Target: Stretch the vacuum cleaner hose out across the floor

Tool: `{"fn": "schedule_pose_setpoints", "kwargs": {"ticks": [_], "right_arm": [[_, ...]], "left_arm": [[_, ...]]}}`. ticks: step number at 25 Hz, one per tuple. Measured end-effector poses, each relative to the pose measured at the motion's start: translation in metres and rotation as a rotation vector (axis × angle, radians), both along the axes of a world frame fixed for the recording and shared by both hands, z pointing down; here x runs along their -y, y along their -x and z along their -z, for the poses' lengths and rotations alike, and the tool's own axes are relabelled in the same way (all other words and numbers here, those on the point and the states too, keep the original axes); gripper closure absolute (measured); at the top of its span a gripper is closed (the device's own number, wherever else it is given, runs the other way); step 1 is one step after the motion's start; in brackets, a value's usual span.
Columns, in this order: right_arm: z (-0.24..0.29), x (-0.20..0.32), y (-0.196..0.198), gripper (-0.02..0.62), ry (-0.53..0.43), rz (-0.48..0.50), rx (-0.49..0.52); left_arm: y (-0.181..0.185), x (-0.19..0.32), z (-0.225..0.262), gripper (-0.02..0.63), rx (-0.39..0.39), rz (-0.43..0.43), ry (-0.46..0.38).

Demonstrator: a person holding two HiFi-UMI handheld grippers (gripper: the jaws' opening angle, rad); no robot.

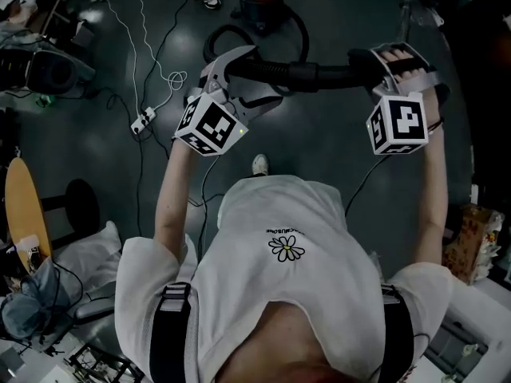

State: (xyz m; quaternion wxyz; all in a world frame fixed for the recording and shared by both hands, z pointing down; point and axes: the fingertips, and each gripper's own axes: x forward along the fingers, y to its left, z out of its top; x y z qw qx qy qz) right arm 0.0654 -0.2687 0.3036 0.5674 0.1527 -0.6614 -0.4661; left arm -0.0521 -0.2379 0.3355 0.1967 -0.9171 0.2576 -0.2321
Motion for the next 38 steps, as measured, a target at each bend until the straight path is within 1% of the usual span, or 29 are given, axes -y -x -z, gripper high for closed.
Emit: {"fn": "schedule_pose_setpoints", "kwargs": {"ticks": [1,2,3,5,6,7,9,11,12,14,17,19,21,22,24,26,28,30,32,33,34,35,38], "right_arm": [[0.005,-0.004,0.006,0.534,0.0,0.028,0.022],[0.008,-0.009,0.012,0.534,0.008,0.054,0.045],[0.01,-0.015,0.017,0.534,0.022,0.077,0.07],[0.008,-0.023,0.025,0.533,0.061,0.104,0.113],[0.006,-0.024,0.028,0.534,0.081,0.106,0.126],[0.002,-0.023,0.03,0.533,0.097,0.103,0.129],[-0.006,-0.023,0.035,0.534,0.11,0.1,0.111],[-0.009,-0.022,0.042,0.533,0.09,0.115,0.108],[-0.006,-0.02,0.046,0.534,0.065,0.125,0.135],[0.013,-0.018,0.057,0.534,-0.016,0.154,0.24],[0.048,-0.026,0.072,0.534,-0.16,0.234,0.374],[0.063,-0.035,0.072,0.534,-0.205,0.281,0.44],[0.067,-0.045,0.065,0.534,-0.195,0.304,0.513],[0.063,-0.053,0.061,0.534,-0.168,0.315,0.557],[0.049,-0.076,0.054,0.534,-0.081,0.35,0.66],[0.035,-0.102,0.05,0.534,0.03,0.387,0.771],[0.021,-0.127,0.053,0.534,0.155,0.389,0.883],[0.003,-0.156,0.062,0.534,0.307,0.354,0.981],[-0.013,-0.198,0.074,0.534,0.459,0.325,1.064],[-0.018,-0.221,0.08,0.534,0.515,0.322,1.112],[-0.021,-0.243,0.087,0.534,0.552,0.329,1.164],[-0.024,-0.264,0.092,0.534,0.57,0.336,1.203],[-0.043,-0.331,0.104,0.534,0.585,0.321,1.238]], "left_arm": [[0.0,-0.003,0.002,0.169,0.034,0.004,-0.026],[-0.001,-0.007,0.004,0.169,0.049,0.0,-0.037],[-0.002,-0.012,0.006,0.169,0.039,-0.016,-0.029],[-0.004,-0.025,0.008,0.169,-0.001,-0.07,0.033],[-0.005,-0.031,0.003,0.169,-0.001,-0.093,0.083],[-0.006,-0.039,-0.006,0.169,0.016,-0.115,0.151],[-0.009,-0.06,-0.031,0.169,0.06,-0.186,0.336],[-0.014,-0.085,-0.05,0.17,0.068,-0.265,0.511],[-0.019,-0.097,-0.054,0.17,0.051,-0.304,0.576],[-0.034,-0.125,-0.052,0.17,-0.017,-0.411,0.704],[-0.057,-0.181,-0.029,0.18,-0.153,-0.635,0.898],[-0.069,-0.21,-0.006,0.204,-0.251,-0.763,0.978],[-0.081,-0.232,0.015,0.238,-0.357,-0.853,1.022],[-0.088,-0.246,0.024,0.252,-0.4,-0.886,1.042],[-0.105,-0.282,0.035,0.284,-0.449,-0.95,1.067],[-0.122,-0.317,0.047,0.318,-0.491,-1.029,1.07],[-0.127,-0.347,0.065,0.365,-0.549,-1.119,1.071],[-0.122,-0.377,0.087,0.405,-0.636,-1.217,1.088],[-0.117,-0.41,0.106,0.431,-0.746,-1.294,1.091],[-0.116,-0.427,0.111,0.436,-0.79,-1.309,1.077],[-0.116,-0.444,0.114,0.447,-0.824,-1.303,1.054],[-0.117,-0.46,0.113,0.459,-0.859,-1.282,1.032],[-0.112,-0.516,0.105,0.463,-0.98,-1.192,1.012]]}}
